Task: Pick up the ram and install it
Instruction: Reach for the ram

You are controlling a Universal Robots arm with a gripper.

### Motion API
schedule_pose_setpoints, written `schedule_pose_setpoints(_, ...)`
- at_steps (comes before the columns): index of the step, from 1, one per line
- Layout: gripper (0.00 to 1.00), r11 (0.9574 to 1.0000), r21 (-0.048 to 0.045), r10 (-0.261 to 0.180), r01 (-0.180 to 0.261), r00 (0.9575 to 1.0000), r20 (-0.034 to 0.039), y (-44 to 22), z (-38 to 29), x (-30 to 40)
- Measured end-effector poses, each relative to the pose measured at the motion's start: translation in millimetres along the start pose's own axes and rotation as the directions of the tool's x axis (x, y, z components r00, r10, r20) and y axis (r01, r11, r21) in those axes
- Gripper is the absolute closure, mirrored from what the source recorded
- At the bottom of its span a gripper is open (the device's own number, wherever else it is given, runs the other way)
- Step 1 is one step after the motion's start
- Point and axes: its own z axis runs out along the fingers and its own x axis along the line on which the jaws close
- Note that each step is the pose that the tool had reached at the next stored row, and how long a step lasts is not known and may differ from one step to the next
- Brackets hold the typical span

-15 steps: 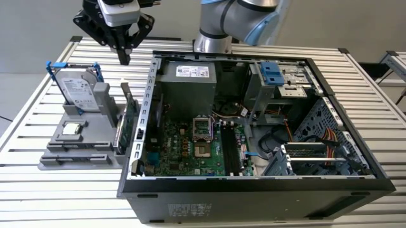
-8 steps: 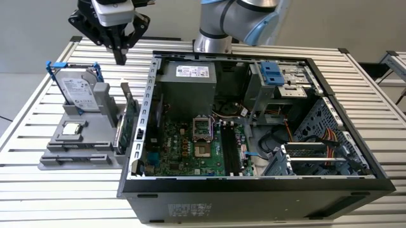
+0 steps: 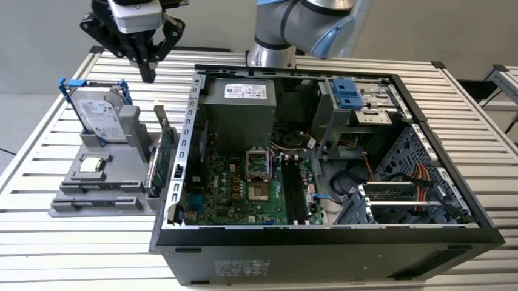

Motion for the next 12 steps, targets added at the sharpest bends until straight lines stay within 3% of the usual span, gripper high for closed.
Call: schedule_pose_setpoints(12,1.00,1.0000,0.0000,0.000,0.000,1.0000,0.0000,-1.0,0.1,13.8)
